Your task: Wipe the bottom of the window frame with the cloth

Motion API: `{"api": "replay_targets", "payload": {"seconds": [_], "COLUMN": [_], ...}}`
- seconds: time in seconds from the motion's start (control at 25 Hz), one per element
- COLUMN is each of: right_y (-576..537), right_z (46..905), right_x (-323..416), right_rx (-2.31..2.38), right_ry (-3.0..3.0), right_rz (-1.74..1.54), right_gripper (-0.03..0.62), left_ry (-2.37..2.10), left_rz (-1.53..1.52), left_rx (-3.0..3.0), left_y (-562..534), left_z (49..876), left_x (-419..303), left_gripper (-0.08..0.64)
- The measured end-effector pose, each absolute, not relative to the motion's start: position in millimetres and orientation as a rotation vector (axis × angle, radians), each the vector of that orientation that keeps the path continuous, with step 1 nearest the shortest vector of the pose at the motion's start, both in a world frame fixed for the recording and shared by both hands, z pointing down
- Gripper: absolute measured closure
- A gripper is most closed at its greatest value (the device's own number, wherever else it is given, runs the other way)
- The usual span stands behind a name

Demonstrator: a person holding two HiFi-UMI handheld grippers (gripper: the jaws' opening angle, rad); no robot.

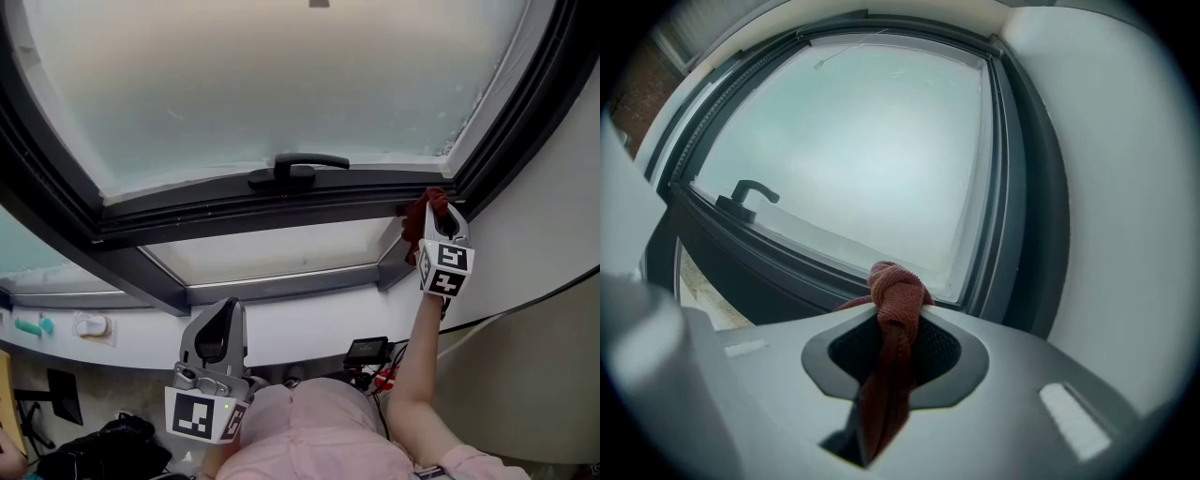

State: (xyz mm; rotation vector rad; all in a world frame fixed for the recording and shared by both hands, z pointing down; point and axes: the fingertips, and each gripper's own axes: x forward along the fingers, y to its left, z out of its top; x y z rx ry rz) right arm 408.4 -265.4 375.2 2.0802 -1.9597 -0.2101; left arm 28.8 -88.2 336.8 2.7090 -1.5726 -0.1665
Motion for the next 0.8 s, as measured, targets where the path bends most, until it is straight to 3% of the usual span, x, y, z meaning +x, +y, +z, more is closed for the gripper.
{"api": "replay_targets", "payload": {"seconds": [0.8], "right_y": [-268], "right_z": [376], "right_x": [463], "right_rx": [2.2], "right_ry": [-1.857], "right_rz": [-0.165], "right_gripper": [0.526], "left_ry": [-1.582], "left_rz": [-0.163], "left_rx": [2.707], "left_y": [-95], "left_z": [336], "left_x": [33], "left_gripper": [0.561]}}
